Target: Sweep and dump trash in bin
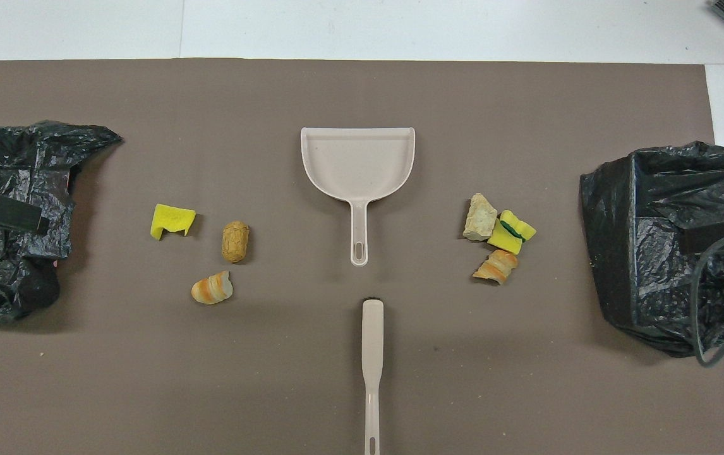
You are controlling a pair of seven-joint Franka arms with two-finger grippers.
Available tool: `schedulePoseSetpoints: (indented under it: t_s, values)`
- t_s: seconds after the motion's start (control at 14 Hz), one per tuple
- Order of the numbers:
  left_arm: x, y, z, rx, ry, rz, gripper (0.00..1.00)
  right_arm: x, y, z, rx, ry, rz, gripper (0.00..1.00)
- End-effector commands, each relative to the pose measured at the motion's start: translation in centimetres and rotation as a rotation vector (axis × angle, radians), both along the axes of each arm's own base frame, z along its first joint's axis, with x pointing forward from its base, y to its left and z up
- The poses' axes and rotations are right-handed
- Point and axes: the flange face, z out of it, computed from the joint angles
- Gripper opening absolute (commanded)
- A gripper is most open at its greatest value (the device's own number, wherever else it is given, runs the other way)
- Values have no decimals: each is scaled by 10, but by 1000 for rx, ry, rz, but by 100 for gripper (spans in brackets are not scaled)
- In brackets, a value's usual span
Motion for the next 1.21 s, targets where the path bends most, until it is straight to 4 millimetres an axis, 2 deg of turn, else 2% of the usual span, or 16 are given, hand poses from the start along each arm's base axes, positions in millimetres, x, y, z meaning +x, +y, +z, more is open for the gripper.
schedulePoseSetpoints:
  t_s: [0.0, 0.5, 0.78, 1.0, 1.14]
  values:
    - [-5, 5, 4, 14, 2, 0, 100, -4, -6, 0, 18, -20, 12, 100]
    - [-5, 4, 4, 15, 5, -2, 100, -3, -5, 1, 16, -29, 14, 100]
    - [-6, -5, 5, 13, 4, -13, 100, -3, -6, 2, 14, -29, 12, 100]
    - [-7, -18, 4, 15, 5, 7, 100, -3, -7, 1, 16, -27, 10, 100]
    - [-8, -41, 4, 14, 3, -7, 100, -3, -7, 1, 15, -27, 10, 100]
